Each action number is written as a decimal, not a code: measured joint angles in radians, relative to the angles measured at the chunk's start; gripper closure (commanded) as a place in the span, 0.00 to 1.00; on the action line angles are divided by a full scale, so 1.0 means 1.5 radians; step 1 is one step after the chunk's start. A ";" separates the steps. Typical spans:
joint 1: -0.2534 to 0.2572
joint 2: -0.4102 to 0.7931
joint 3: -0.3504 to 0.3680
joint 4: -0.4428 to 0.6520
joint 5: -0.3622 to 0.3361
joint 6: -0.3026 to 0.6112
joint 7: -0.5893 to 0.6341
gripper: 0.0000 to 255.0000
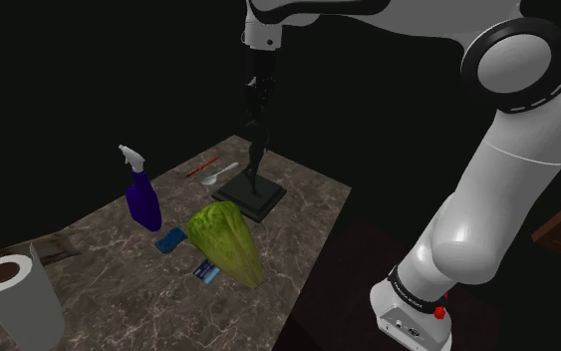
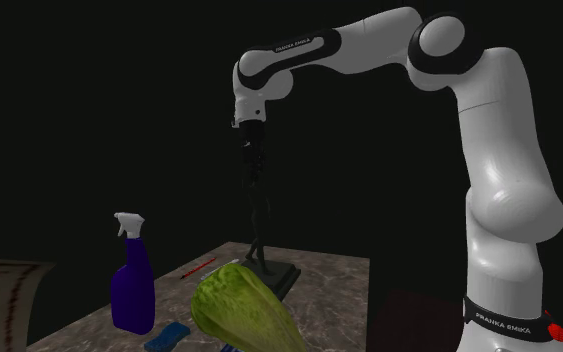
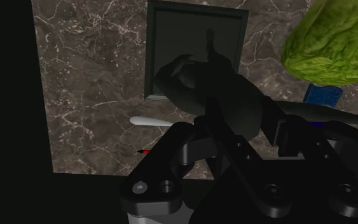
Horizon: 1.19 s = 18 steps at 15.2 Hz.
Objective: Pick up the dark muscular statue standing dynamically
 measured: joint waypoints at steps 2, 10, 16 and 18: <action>0.000 0.000 0.000 0.000 0.000 0.000 0.000 1.00; 0.001 0.009 0.000 0.072 0.000 -0.065 0.002 1.00; 0.000 0.024 0.000 0.147 -0.001 -0.125 0.002 1.00; 0.000 0.028 0.000 0.169 -0.001 -0.142 0.003 1.00</action>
